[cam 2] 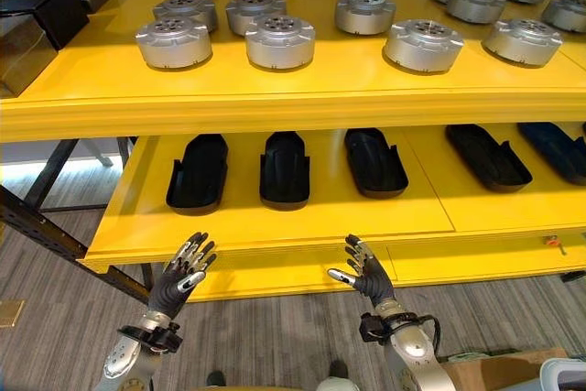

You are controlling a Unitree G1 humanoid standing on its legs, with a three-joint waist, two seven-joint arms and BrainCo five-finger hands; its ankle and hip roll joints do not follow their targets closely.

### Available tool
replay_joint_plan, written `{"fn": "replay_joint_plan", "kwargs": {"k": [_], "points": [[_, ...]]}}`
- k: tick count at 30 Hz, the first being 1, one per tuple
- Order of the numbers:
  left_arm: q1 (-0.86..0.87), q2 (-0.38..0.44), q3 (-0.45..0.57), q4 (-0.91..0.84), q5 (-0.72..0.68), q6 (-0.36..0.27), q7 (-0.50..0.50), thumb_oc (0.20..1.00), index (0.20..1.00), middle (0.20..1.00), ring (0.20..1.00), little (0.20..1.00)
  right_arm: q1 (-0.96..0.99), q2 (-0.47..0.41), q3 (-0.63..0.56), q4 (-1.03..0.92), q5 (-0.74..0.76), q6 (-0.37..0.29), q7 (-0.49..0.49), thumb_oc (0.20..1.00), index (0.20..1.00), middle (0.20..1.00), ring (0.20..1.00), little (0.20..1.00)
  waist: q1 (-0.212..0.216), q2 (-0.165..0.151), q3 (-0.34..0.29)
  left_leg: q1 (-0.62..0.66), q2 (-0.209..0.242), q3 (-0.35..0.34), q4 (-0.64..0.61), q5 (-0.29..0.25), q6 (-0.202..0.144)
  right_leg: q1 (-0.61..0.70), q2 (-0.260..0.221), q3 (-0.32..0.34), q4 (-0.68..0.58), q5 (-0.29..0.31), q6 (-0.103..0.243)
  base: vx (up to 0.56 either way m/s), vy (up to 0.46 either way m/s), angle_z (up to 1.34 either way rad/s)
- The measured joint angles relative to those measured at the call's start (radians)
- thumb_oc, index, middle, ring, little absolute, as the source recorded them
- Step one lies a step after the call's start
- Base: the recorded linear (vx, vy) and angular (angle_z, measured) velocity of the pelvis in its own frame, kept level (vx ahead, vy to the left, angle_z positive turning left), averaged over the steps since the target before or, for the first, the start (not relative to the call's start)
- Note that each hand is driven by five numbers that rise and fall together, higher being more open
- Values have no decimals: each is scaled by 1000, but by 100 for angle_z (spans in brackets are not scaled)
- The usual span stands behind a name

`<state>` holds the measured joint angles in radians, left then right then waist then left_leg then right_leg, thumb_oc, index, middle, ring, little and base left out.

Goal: Move parts from the plastic box to the shelf.

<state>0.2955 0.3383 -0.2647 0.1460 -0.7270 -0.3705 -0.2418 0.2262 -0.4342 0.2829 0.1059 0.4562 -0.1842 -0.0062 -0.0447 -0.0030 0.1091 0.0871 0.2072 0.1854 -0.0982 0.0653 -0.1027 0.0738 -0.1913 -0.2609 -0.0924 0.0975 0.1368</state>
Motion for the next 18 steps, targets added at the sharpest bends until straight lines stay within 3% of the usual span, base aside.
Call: {"fn": "replay_joint_plan", "kwargs": {"k": [18], "points": [[10, -2, 1, -1, -8, 12, 1, 1000, 1000, 1000, 1000, 1000, 13, 2, -4, -1, 51, -10, 21, 1000, 1000, 1000, 1000, 1000, -12, 1, -18, 8, -3, 7, 0, -3, 1, 5, -2, 1, 0, 1, -1, 2, 0, 0]]}}
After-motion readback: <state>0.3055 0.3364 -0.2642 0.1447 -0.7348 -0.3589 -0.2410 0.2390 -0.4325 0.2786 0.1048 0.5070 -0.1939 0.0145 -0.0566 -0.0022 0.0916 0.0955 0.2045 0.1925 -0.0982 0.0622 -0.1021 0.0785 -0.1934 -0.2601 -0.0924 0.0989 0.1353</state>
